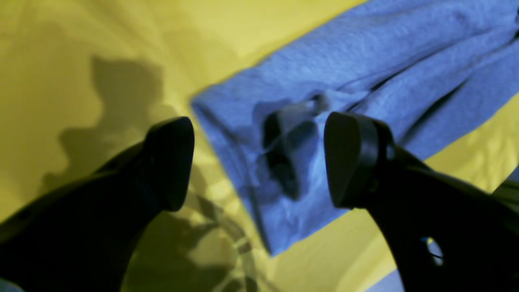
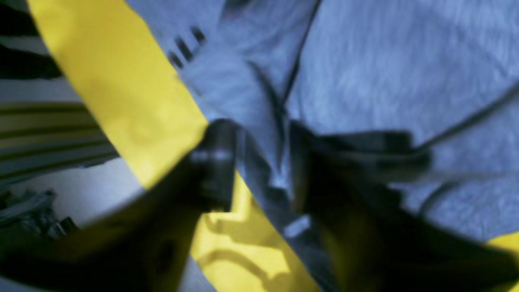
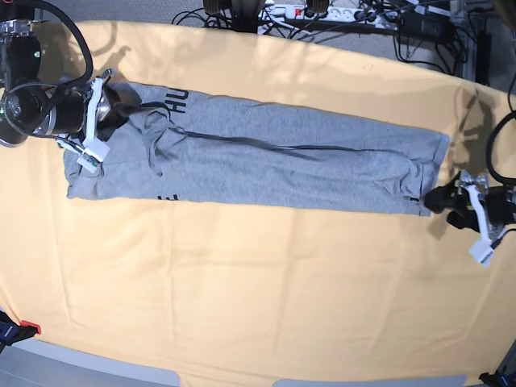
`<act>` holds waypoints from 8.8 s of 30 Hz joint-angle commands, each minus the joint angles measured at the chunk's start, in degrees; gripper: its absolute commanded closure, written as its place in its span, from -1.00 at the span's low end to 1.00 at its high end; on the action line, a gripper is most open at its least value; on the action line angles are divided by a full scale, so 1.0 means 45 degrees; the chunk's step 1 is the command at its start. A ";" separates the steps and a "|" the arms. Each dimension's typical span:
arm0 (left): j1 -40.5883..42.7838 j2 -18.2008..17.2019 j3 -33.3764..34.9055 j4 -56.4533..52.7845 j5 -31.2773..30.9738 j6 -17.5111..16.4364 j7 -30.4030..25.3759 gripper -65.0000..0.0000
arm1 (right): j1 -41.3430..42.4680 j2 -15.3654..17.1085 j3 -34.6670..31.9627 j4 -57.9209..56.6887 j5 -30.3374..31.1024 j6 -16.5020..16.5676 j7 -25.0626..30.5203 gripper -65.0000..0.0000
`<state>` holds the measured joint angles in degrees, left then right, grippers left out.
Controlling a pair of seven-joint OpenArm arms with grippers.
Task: Layout the t-shirt on the table in an organized manner, then fold the t-shirt properly
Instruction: 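Move the right gripper along the folded edge and press it flat, then release the left gripper and grasp the collar end with the right gripper, then grasp the hem end of the folded strip with the left gripper, then fold the hem end over toward the collar end with the left gripper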
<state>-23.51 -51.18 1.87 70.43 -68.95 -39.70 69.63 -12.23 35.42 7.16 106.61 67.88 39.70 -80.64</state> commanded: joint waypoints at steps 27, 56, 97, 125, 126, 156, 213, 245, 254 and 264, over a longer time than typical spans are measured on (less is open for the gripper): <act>-0.0209 -0.1326 -0.6373 0.0151 -0.0447 0.0787 0.0539 -0.52 | 0.0112 -0.1025 0.2837 0.1671 -0.0869 0.0066 0.2545 1.00; -0.0204 -0.1326 -0.6373 0.0151 -0.0447 0.0787 0.0588 -0.52 | 0.1001 -0.4095 0.0019 -0.1297 -0.5391 0.0066 0.5702 1.00; -0.0204 -0.0622 -0.6373 0.0151 -0.0350 0.0782 0.0976 -0.52 | 0.1001 -0.3458 0.1938 0.0112 -1.0768 -0.3007 0.5965 1.00; 0.1200 -0.0738 -0.8641 0.0155 -0.1214 0.0835 0.2176 -0.52 | -0.0476 -0.3619 0.2909 0.2108 -0.6105 -0.0661 0.5110 1.00; 0.1520 -0.0680 -0.8840 0.0155 -0.1214 0.0831 0.2171 -0.52 | -0.0573 -0.3691 0.2909 0.2108 -0.6212 -0.0670 0.5115 1.00; 0.4901 0.3657 -1.0253 0.0151 0.1044 -0.0066 -0.0350 -0.52 | -0.0957 -0.4056 0.2909 -0.1603 -0.7713 -0.0568 0.5333 1.00; 0.3317 0.4619 -0.7868 0.0087 0.0296 -0.0066 0.0253 1.00 | -0.0889 -0.4051 0.2909 -0.1443 -0.7368 -0.0238 0.5095 1.00; 0.3410 0.6611 -0.4833 0.2963 -0.3567 -0.0066 0.2305 1.00 | -0.0923 -0.4061 0.2909 -0.1345 -0.7383 -0.0248 0.5095 1.00; 0.3162 0.8738 -0.3007 0.2958 -0.2647 -0.0066 0.1812 1.00 | -0.0923 -0.4056 0.2909 -0.1345 -0.7383 -0.0253 0.4930 1.00; 0.2715 1.0321 -0.3002 0.2953 -0.1088 -0.0066 0.1452 1.00 | -0.0918 -0.4056 0.2909 -0.1345 -0.7378 -0.0248 0.4760 1.00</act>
<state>-10.17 -4.91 -11.60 82.74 -72.12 -39.70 77.01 -16.19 16.64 20.14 100.12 35.86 38.41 -56.99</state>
